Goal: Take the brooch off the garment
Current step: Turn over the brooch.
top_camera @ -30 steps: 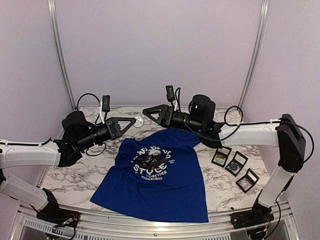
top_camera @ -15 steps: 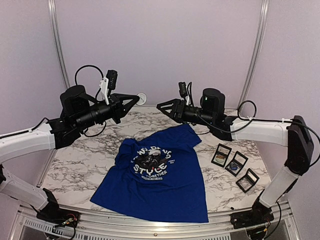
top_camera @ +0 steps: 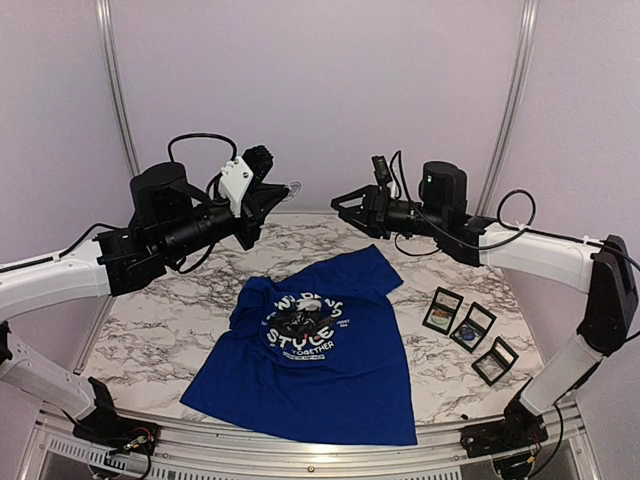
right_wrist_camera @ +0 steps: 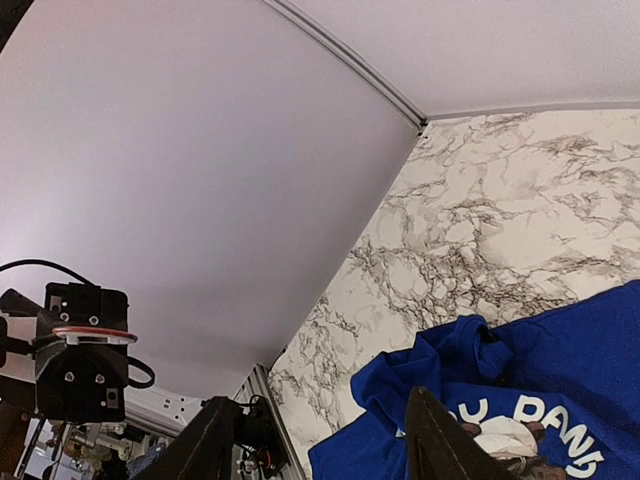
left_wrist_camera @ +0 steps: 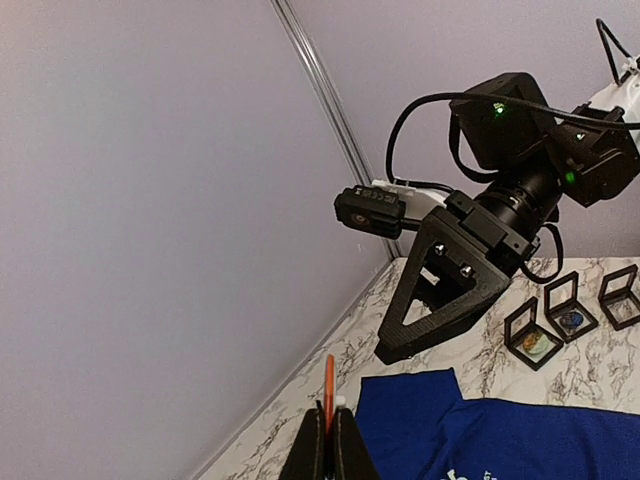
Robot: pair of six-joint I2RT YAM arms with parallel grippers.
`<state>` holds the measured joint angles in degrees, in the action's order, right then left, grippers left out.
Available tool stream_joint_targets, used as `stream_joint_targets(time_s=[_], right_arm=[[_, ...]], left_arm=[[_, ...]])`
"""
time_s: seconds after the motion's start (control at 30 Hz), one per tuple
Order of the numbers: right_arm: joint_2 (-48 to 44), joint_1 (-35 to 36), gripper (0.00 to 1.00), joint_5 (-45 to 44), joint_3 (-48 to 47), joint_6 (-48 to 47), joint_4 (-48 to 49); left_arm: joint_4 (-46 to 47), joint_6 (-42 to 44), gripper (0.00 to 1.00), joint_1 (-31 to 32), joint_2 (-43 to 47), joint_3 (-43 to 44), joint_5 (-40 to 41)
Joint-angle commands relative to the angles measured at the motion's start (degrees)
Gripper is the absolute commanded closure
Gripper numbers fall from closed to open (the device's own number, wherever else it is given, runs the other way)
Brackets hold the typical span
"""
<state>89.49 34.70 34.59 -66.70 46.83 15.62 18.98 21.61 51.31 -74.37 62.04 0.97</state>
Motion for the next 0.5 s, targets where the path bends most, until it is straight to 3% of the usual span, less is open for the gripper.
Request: stream_joint_targets(time_s=[0.0, 0.27, 0.47], right_arm=[[-2.64, -1.47, 0.44, 2.2, -3.41, 0.34, -5.23], [-3.44, -1.48, 0.43, 2.2, -6.01, -0.33, -10.09], [-3.26, -1.48, 0.43, 2.24, -6.55, 0.31, -11.02]], left_arm=[[1.7, 15.07, 1.0, 3.43, -0.6, 0.39, 9.08], [10.57, 37.71, 1.0, 10.56, -2.47, -2.96, 21.91], [23.72, 53.4, 1.0, 14.29, -6.47, -6.35, 30.82]])
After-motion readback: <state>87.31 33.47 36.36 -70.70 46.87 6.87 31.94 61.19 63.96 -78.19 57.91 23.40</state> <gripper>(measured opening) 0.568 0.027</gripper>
